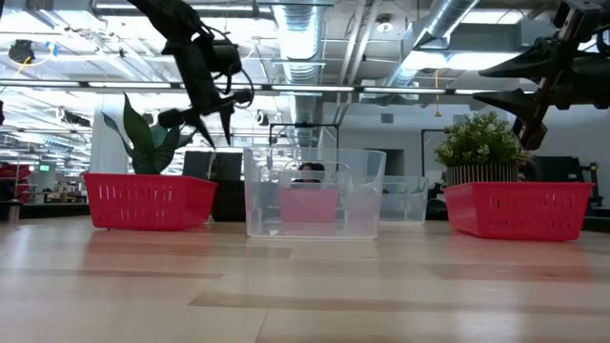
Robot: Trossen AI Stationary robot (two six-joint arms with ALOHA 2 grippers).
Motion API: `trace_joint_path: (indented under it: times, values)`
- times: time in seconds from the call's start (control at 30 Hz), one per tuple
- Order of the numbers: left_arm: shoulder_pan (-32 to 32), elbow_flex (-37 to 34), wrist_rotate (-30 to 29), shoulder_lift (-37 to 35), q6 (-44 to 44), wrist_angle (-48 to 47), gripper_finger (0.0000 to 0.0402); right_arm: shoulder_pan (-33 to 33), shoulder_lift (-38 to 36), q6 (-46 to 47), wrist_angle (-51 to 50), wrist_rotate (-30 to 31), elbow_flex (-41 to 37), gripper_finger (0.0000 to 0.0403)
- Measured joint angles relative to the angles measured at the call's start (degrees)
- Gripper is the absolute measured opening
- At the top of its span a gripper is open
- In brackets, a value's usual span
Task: Stack baskets by color
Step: Stack the black bin on the black bin
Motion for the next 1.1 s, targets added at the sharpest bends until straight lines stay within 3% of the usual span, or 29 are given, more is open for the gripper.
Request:
trace_joint_path:
  times: [0.17,0.5,0.83,0.97,1.1]
  values:
    - [-1.8,0.9,4.1,-0.2,8.0,-1.0,0.0112,0.0,0.0,0.0,0.0,0.0,0.0,0.0169]
    - [-5.6,-7.3,-2.4,0.0,6.7,0.8,0.0008,0.0,0.0,-0.2,0.0,0.4,0.0,0.0169]
    - [-5.4,-10.9,-4.5,-0.1,6.5,10.0,0.0001,0.0,0.0,-0.1,-0.1,1.9,0.0,0.0169]
    - [-5.3,-10.9,-6.2,0.7,6.7,10.0,0.0000,0.0,0.0,0.0,-0.1,1.9,0.0,0.0169]
    - [-5.2,-10.7,-4.2,3.8,7.7,10.0,0.0000,0.0,0.0,0.0,-0.1,1.9,0.0,0.0169]
